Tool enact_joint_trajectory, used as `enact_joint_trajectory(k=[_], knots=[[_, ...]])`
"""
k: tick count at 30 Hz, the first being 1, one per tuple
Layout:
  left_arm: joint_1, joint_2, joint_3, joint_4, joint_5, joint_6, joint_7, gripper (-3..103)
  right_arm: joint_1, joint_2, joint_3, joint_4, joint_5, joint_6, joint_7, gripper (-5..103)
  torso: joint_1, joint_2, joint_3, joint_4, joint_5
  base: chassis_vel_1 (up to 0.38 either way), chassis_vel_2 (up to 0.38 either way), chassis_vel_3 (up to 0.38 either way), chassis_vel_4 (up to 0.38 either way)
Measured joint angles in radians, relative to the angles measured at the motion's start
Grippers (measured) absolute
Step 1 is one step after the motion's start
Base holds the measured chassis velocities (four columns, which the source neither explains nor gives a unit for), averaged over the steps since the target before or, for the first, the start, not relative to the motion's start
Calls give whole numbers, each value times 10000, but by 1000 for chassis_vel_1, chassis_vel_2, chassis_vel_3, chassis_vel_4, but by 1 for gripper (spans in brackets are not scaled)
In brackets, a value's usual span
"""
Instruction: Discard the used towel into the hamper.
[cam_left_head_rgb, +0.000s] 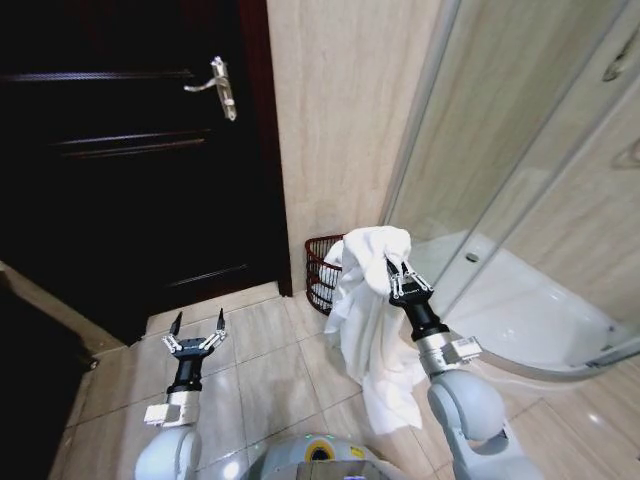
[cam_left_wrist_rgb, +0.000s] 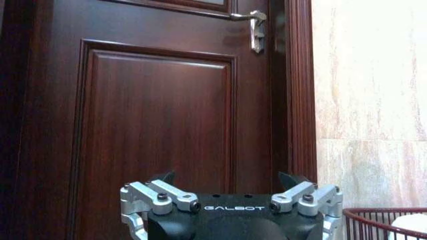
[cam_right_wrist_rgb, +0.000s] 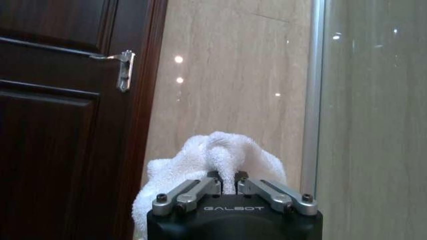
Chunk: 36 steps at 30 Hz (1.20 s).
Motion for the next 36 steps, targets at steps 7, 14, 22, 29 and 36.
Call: enact_joint_trajectory(k=[7,14,22,29,36], knots=[[49,-18,-9,-102,-15,91,-33,100,6,22,-22,18,-19,16,-11,8,142,319,194,0,1,0,0,0,0],[74,-24,-31,-169,-18,211,-66,100,-27,16,52,50,-11,74,-14,8,275,627,371,0,2,0,0,0,0],[138,-254,-34,-394,219,383,-73,100,-148,172,224,130,38,269,-96,8,407,940,551,1,1,0,0,0,0],[186,-458,-32,-512,344,415,-73,100,-215,-41,490,202,297,282,-132,8,537,1234,716,1,1,0,0,0,0],[162,-497,-12,-558,367,517,-73,100,-152,-237,744,367,623,161,-137,8,661,1545,903,0,2,0,0,0,0]])
